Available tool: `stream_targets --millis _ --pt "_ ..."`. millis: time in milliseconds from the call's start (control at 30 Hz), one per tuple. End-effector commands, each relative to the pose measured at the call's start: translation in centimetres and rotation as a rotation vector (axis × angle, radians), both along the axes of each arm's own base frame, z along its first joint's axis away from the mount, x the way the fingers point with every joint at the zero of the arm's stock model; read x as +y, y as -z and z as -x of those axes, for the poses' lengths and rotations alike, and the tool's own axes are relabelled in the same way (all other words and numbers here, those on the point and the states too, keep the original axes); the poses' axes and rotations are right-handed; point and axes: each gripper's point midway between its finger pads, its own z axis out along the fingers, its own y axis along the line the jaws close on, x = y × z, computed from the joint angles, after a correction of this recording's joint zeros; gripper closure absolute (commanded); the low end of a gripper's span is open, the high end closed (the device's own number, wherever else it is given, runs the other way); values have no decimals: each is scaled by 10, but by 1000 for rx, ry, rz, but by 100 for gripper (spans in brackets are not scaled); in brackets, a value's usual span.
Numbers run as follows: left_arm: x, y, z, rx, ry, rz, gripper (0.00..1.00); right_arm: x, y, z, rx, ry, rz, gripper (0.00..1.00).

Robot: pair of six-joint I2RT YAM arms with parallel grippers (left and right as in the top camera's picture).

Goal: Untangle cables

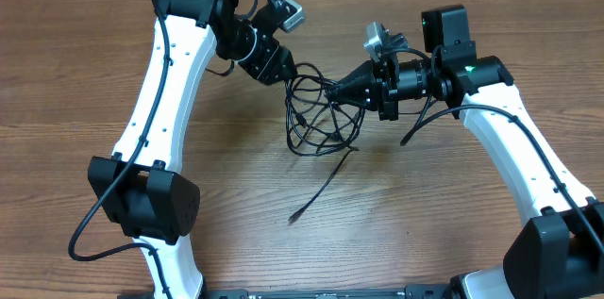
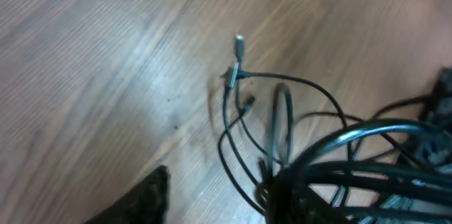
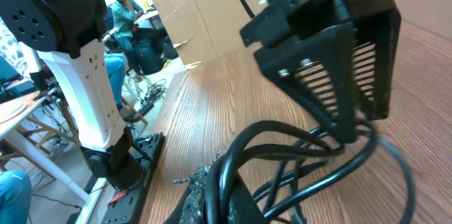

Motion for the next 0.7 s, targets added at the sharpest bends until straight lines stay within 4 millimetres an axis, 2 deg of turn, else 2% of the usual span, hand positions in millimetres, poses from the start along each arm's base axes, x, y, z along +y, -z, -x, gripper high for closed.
stream_targets --millis 0,167,233,300,433,567,667 --pt "34 -14 -22 -24 -259 -78 62 1 -11 6 -13 -24 -30 96" --pt "59 -11 -35 31 -497 -95 76 1 -11 6 -13 -24 -30 96" --pt "67 -10 -38 66 -603 -98 90 1 -11 6 -13 -24 -30 96" --pt "73 -9 -39 114 -722 -83 96 1 -11 6 -13 -24 -30 96" --pt "76 -8 -39 192 -878 -47 96 1 -11 6 -13 -25 -31 96" --pt "97 0 -31 348 -1279 -43 96 1 -11 6 -13 -24 -30 96" --pt "105 4 -22 449 -1516 -24 95 1 -11 6 -13 -25 -31 96"
